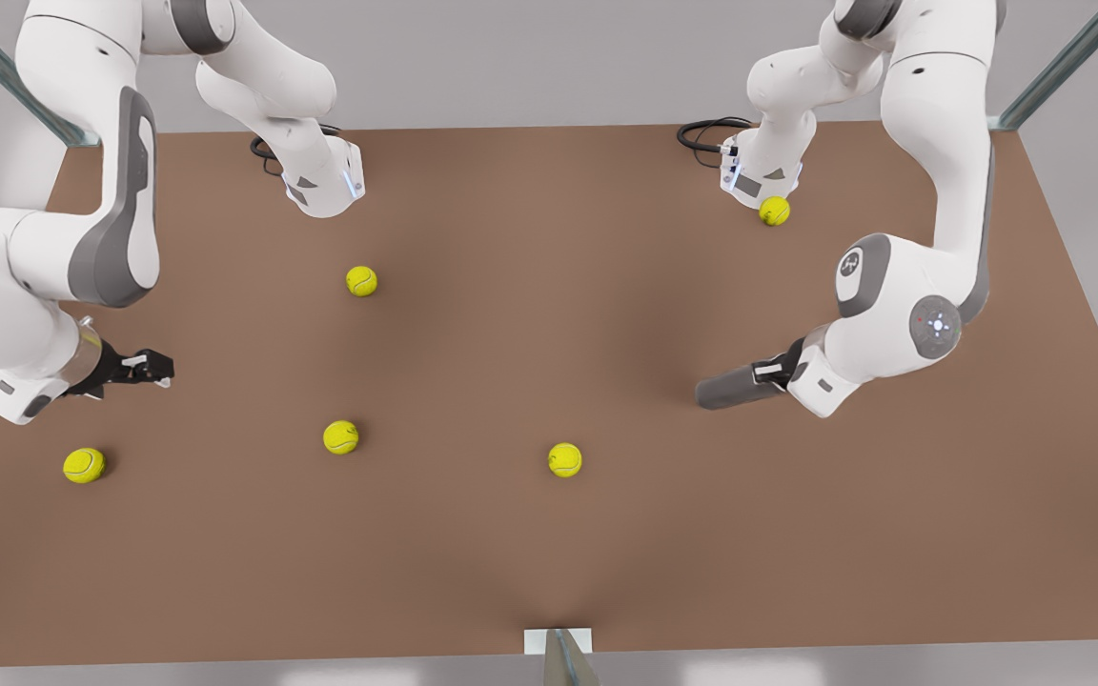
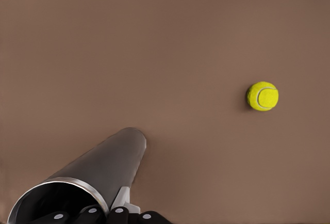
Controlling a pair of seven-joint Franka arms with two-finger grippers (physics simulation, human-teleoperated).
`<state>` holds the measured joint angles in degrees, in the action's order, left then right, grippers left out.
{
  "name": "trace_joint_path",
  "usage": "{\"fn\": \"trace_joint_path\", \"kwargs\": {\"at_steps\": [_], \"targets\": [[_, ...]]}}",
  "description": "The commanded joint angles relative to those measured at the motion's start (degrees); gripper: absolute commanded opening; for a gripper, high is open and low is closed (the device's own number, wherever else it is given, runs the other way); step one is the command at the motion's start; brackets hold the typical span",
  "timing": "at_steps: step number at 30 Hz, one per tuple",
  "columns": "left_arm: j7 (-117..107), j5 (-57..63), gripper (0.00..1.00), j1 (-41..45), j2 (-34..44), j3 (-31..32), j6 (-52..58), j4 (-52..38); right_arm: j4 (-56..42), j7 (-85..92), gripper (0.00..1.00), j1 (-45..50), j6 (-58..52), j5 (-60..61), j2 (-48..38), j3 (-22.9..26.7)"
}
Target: Put the tennis tube upright
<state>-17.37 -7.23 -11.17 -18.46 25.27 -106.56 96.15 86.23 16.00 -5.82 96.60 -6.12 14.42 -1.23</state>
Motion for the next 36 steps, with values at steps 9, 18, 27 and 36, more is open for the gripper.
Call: {"fn": "trace_joint_path", "kwargs": {"at_steps": [9,18,27,36], "targets": [[-2.22,11.19,0.21,0.10,-0.35,0.13,0.57,0.09,0.26,0.00,1.00,-0.15,0.08,0.05,0.00,0.00],[-4.16,14.52,0.21,0.45,-0.79,0.04,1.18,0.09,0.43,-0.09,1.00,0.02,0.52,0.05,0.52,0.00],[-4.69,15.84,0.21,0.45,-2.19,0.04,1.18,-0.35,0.25,0.00,1.00,-0.33,0.52,0.05,0.61,0.00],[-4.51,16.90,1.00,0.54,-2.46,0.04,6.54,-4.13,0.26,0.00,1.00,-0.50,0.61,0.05,1.31,0.00]]}}
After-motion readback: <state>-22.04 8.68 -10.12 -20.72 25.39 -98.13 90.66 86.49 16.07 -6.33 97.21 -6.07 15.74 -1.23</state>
